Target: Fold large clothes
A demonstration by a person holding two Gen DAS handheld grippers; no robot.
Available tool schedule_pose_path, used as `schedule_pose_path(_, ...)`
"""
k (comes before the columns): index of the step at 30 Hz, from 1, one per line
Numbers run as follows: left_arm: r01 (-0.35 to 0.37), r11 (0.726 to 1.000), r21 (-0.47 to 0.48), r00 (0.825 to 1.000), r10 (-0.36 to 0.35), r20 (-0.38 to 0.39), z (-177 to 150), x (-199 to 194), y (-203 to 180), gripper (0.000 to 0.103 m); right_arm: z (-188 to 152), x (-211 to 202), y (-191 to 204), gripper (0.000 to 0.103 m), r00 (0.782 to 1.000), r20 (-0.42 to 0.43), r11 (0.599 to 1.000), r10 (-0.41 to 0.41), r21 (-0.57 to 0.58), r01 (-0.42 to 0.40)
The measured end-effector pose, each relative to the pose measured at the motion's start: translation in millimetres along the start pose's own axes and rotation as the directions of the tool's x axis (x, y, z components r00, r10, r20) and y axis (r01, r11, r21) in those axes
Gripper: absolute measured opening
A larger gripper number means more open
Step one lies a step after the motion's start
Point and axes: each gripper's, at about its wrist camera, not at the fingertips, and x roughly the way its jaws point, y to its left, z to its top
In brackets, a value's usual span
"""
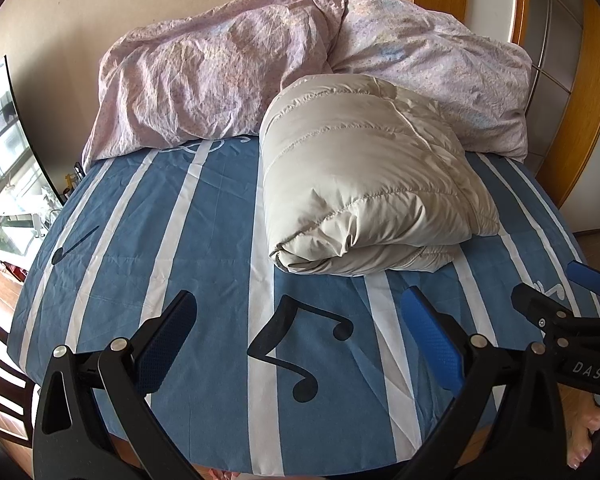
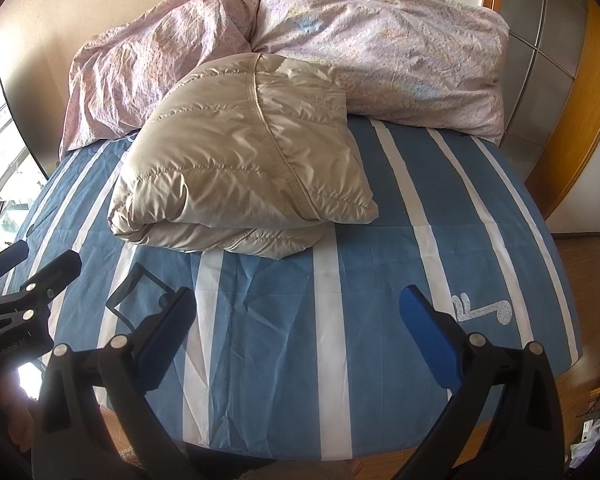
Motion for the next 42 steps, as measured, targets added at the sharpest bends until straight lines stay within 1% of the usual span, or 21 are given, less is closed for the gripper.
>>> schedule_pose_path(42, 0.011, 1.000, 0.010, 1.000, -0.011, 0.003, 0.6, 1.2, -2.4, 0.102, 0.5, 3.7, -0.4, 0.101, 1.000, -0.004, 1.000, 0.007, -0.003, -0.007)
